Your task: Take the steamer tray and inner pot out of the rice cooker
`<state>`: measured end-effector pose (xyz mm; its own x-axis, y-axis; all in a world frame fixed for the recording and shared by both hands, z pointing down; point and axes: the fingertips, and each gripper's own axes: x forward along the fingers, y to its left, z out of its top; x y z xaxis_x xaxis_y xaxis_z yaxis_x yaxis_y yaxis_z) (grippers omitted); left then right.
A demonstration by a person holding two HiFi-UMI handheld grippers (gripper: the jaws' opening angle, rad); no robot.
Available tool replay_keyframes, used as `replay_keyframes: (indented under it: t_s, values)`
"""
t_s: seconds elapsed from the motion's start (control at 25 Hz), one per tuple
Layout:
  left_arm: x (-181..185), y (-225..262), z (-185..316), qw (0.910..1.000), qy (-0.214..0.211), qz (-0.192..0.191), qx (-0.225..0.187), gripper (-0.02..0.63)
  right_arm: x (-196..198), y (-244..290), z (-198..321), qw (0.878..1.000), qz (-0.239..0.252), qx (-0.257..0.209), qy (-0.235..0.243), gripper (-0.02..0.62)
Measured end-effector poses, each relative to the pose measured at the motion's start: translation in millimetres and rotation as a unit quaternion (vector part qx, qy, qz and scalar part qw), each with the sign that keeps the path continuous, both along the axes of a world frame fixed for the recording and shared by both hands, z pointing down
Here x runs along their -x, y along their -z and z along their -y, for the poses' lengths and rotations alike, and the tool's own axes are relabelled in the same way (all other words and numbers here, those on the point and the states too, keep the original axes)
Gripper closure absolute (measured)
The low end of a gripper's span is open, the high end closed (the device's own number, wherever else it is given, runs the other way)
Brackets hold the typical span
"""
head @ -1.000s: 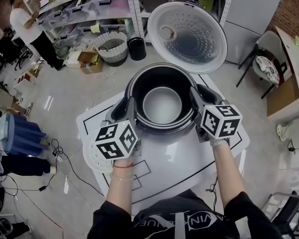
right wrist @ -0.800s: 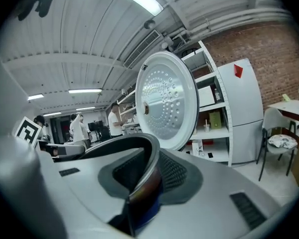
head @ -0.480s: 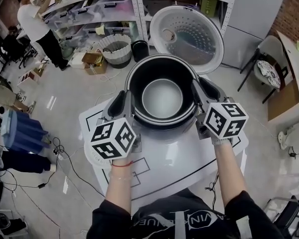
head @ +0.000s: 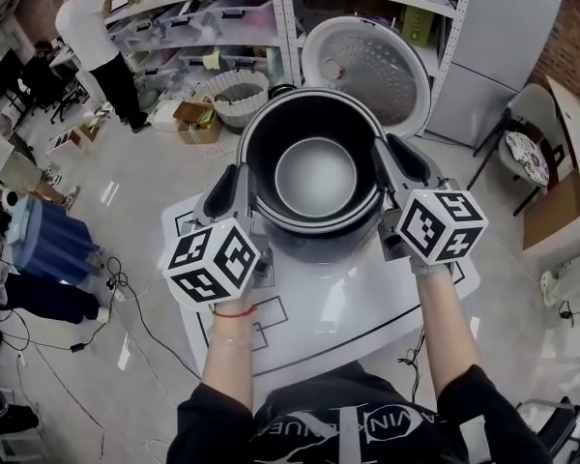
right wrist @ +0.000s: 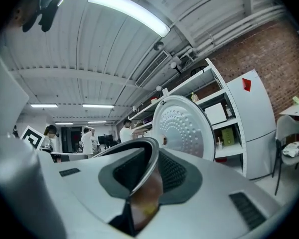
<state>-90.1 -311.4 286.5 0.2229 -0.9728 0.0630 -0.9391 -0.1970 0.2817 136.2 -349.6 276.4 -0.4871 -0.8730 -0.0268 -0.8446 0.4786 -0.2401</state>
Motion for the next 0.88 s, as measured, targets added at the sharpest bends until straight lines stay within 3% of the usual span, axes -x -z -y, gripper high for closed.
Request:
replay_keyframes:
  t_s: [0.52,0.88]
  values:
    - [25,43,-46,0.9971,0.045,-0.026,-0.055,0.541,26,48,-32,0.998,0.029,-0.049,0.041,0.512]
    - [63,60,-108,0.9938,0.073,-0.031,-0.078,0.541,66,63,-84,0.995,0.045,-0.058,0.072,0.512]
